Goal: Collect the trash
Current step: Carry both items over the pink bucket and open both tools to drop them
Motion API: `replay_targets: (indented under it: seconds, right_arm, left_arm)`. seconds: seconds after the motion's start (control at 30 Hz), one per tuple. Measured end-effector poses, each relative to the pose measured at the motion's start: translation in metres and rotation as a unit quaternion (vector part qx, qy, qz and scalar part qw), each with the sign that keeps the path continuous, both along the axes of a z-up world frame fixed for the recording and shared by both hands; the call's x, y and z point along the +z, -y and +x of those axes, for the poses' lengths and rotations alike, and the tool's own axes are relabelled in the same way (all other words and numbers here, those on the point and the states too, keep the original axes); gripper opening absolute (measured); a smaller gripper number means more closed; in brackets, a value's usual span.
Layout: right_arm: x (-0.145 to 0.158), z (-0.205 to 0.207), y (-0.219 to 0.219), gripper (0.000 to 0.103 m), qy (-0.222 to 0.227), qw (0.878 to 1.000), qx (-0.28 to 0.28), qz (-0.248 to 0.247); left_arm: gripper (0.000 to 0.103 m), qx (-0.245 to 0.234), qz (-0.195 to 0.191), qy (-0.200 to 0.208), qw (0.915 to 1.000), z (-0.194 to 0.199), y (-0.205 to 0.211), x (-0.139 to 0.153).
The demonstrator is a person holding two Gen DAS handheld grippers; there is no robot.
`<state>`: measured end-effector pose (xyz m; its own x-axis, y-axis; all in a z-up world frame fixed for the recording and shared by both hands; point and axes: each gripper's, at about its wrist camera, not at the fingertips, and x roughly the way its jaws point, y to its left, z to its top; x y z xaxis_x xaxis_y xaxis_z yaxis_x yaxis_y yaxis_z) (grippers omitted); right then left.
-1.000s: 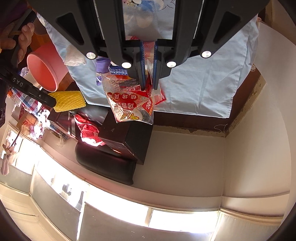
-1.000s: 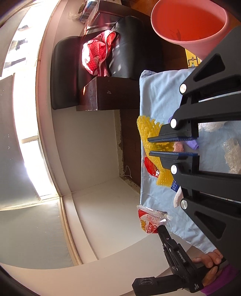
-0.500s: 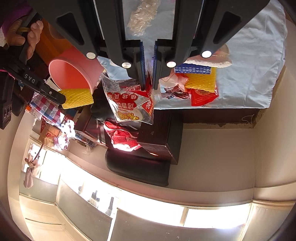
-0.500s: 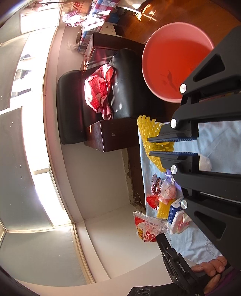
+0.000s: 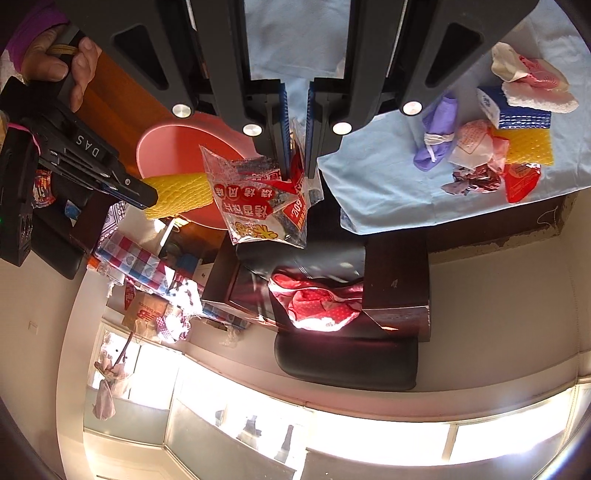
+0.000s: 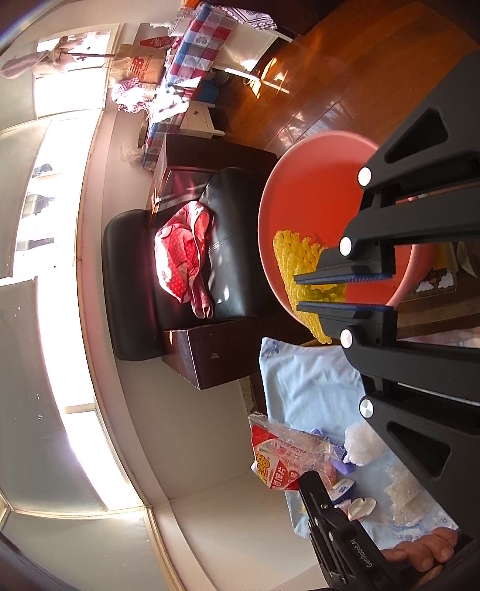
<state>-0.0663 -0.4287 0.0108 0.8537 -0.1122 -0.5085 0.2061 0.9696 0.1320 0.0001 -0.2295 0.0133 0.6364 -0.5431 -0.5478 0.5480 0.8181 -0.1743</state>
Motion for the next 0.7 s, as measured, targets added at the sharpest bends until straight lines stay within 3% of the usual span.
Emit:
replay_targets:
  seconds: [0.53, 0.7]
  right_arm:
    - [-0.032, 0.003, 0.037, 0.009, -0.054, 0.998, -0.041, 0.005]
    - [-0.041, 0.007, 0.042, 0.01, -0.075, 0.996, -0.045, 0.014]
  left_arm:
    - [0.008, -0.076, 0.044, -0.034, 0.9956, 0.015, 0.108, -0.037]
    - [0.023, -0.07, 0.046, -0.041, 0.9957, 0.024, 0.114, -0.044]
